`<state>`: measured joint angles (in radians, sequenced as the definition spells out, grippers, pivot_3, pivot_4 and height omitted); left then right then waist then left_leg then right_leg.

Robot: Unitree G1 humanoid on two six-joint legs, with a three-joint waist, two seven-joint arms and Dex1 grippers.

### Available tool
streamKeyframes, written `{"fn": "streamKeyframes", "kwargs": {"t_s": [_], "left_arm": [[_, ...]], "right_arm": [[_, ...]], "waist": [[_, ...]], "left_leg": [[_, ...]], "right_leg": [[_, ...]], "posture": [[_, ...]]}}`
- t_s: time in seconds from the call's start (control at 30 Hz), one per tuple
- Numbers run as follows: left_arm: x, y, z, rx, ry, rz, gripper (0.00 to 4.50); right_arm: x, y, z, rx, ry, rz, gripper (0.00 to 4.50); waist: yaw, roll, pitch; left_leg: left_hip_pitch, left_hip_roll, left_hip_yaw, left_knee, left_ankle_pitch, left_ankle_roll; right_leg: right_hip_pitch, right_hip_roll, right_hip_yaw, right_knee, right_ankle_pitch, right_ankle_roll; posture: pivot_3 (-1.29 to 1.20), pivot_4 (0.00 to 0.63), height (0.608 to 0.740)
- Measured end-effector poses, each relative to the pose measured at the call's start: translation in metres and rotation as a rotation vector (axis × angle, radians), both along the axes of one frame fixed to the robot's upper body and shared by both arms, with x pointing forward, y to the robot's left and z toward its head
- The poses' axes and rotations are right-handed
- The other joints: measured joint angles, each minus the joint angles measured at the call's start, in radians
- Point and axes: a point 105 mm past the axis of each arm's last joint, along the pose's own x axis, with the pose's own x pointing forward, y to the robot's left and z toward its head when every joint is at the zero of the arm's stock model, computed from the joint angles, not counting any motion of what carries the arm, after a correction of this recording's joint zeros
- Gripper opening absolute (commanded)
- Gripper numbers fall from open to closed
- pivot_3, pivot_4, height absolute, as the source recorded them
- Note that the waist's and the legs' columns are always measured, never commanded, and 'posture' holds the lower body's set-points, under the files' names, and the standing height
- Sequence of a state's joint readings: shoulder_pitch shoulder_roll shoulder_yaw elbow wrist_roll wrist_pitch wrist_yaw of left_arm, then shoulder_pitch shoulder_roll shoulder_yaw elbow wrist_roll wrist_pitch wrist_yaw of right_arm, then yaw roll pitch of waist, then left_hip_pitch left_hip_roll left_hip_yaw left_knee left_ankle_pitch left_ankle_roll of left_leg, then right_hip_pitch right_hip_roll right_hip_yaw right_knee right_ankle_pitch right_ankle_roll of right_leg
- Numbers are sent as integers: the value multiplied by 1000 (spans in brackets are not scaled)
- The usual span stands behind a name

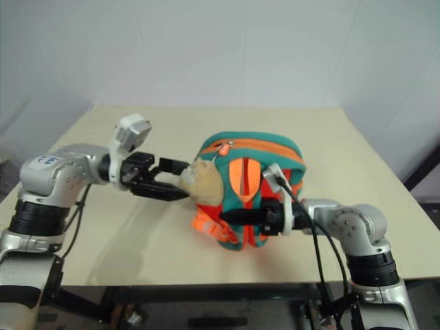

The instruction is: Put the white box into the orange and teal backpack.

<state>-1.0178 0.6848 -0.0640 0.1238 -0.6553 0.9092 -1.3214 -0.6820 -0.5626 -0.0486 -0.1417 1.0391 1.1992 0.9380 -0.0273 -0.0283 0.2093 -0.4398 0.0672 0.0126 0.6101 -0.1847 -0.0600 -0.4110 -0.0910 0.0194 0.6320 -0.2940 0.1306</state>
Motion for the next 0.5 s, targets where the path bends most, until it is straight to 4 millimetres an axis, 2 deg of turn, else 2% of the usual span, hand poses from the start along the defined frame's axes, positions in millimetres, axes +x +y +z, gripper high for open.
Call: {"fn": "streamKeyframes", "kwargs": {"t_s": [0.2,0.37,0.5], "left_arm": [[7,-18,2,-72,36,28,4471],[4,-21,3,-96,88,16,4471],[0,-22,1,-67,73,10,3731]], "right_arm": [[1,-1,2,7,-5,-12,78],[2,-2,3,12,-7,-17,78],[1,-2,2,12,-7,-16,78]], "waist": [[2,0,0],[1,0,0],[1,0,0]], "left_leg": [[0,0,0,0,0,0],[0,0,0,0,0,0],[0,0,0,0,0,0]], "right_leg": [[0,0,0,0,0,0],[0,0,1,-1,0,0],[0,0,1,-1,0,0]], "posture": [[0,150,740],[0,150,740],[0,150,740]]}}
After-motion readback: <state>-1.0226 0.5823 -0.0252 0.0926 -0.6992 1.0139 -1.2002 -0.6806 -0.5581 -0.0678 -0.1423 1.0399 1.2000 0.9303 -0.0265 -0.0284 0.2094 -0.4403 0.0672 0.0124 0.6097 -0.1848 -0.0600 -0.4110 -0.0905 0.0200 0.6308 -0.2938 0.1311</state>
